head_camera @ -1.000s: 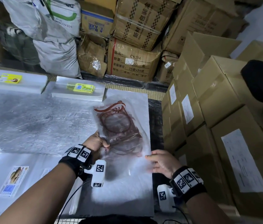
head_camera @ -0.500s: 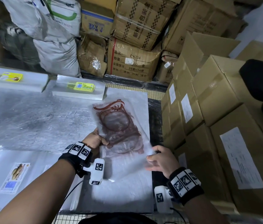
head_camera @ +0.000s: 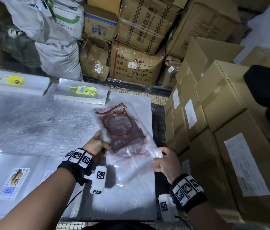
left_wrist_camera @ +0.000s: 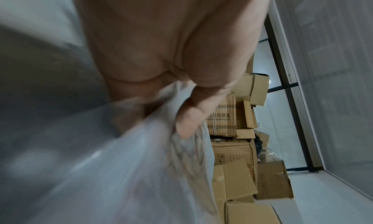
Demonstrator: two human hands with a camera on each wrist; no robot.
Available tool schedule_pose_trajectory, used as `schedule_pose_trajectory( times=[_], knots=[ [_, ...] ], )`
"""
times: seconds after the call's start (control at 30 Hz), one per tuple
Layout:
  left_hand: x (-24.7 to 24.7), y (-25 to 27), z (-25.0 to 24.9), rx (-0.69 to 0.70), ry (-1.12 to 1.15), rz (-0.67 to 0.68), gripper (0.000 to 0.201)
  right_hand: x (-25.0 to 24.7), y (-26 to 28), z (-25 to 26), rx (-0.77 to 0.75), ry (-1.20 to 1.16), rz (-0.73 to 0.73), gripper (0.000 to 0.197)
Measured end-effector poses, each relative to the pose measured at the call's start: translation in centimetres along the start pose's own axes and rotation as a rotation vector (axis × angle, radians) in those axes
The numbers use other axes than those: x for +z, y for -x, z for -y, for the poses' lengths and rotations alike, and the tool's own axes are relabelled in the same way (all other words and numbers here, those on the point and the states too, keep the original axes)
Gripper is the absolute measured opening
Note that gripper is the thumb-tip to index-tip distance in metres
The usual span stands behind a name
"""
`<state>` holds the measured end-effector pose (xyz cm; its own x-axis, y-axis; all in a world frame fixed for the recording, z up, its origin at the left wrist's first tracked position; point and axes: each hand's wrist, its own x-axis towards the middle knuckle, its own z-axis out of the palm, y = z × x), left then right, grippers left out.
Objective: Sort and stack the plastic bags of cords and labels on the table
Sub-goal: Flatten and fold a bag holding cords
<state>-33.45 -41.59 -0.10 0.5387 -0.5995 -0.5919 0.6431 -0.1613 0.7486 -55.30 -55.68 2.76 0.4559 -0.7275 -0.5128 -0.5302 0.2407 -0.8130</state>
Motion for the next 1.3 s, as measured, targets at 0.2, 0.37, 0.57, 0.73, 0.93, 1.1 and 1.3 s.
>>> schedule_pose_trajectory(
  times=[0.2, 0.37, 0.57, 0.73, 0.93, 1.1, 1.3],
  knots=[
    [-0.2, -0.3, 0.1, 0.005, 0.046, -0.029, 0.082, -0.2, 0.6, 1.1, -0.041, -0.066, 0.003, 0.035],
    [-0.5, -0.6, 0.0, 0.031, -0.007, -0.168, 0.084, -0.4, 0.5, 1.6, 0.006, -0.132, 0.064, 0.035],
    [-0.6, -0.9, -0.9, 0.1, -0.199, -0.153, 0.076, -0.4, 0.9, 2.4, 0.05, -0.153, 0.096, 0.032],
    [-1.0, -0.7, -1.2, 0.08, -0.251, -0.145, 0.066, 0.2, 1.3, 2.4, -0.026, -0.161, 0.0, 0.031],
    [-1.6, -1.0, -0.4, 0.066, -0.323, -0.156, 0.061, 0.8, 1.8, 2.2, -0.058, -0.114, -0.02, 0.029],
    [-1.5, -0.7, -0.2, 0.101, -0.393, -0.184, 0.061, 1.3, 1.5, 1.8, -0.013, -0.143, -0.04, 0.034],
    [-1.4, -0.7, 0.1, 0.161, -0.615, -0.218, 0.07, 1.9, 1.4, 1.7, -0.042, -0.117, -0.104, 0.031]
  ],
)
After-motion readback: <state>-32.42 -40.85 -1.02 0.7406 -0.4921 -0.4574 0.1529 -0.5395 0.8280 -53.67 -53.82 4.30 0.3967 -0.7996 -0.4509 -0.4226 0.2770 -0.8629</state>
